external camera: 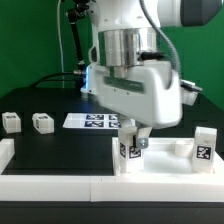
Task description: Assemble square table
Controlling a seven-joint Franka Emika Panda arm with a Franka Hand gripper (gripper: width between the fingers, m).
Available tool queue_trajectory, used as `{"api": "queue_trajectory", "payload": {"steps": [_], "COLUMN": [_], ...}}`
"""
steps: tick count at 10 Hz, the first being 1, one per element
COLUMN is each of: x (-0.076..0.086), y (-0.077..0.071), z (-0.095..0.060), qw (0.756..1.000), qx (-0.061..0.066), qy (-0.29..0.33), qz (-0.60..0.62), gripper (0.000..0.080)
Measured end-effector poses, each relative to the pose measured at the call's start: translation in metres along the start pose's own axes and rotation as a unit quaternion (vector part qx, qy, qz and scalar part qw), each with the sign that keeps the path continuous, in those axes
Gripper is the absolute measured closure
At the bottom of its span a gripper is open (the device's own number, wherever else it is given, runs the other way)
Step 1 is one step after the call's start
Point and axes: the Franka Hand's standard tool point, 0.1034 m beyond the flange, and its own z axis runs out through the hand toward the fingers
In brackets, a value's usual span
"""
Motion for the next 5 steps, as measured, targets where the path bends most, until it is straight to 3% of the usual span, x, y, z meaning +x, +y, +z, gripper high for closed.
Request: {"api": "queue_trajectory", "payload": {"steps": [1,3,5], "x": [-0.0028,-0.0014,-0.0009], "y": [-0.0021,-0.0052,-0.0037], "z": [0.0002,-0.0006,-0.0014], "qw": [0.997,0.964,0.964], "qx": [-0.007,0.004,0.001], "qy": [-0.011,-0.014,-0.004], "qz": [0.080,0.266,0.266], "gripper": [0.0508,0.0508,0.0504]}}
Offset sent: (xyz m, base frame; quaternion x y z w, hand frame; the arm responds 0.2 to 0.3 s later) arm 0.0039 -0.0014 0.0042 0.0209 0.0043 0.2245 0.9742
